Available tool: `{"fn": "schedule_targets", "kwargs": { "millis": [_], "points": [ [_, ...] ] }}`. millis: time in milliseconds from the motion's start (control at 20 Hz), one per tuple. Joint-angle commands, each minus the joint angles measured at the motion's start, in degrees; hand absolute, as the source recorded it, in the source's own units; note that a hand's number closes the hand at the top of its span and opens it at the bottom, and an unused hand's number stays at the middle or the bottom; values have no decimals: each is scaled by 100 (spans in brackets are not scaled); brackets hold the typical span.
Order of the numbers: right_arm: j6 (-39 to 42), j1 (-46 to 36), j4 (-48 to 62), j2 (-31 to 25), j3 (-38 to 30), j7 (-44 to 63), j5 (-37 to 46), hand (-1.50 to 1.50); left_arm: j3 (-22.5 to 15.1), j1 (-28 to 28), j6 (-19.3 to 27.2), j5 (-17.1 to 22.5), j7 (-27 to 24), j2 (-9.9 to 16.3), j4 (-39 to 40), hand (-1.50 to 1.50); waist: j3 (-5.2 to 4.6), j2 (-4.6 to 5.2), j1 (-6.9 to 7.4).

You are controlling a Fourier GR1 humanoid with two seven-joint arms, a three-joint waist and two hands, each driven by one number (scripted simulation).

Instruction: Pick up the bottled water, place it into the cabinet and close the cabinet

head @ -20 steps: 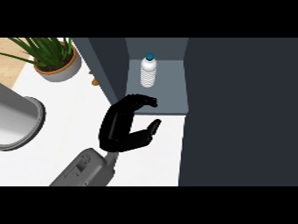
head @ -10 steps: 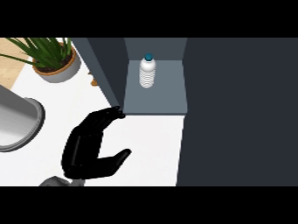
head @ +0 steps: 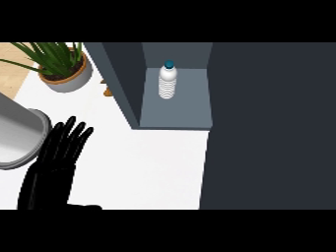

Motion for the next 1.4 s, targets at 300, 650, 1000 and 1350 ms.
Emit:
{"fn": "schedule_targets", "kwargs": {
  "millis": [300,650,1000,1350],
  "points": [
    [132,-777,-1141,-479,962,944,1062,150,627,690,-710,607,-79,555,-277,-150,-61,-6,183],
    [-527,-770,-400,134,1939,1035,467,150,1052,1036,-1171,812,-84,1047,-388,-150,-50,82,371],
    [-638,-1408,-231,162,2003,1450,279,150,1280,1202,-1629,1096,16,1362,-614,-150,-38,167,701],
    [-717,-1813,-105,103,1851,1691,124,150,1338,1308,-2024,1208,13,1503,-583,-150,-70,243,994]
  ]
}}
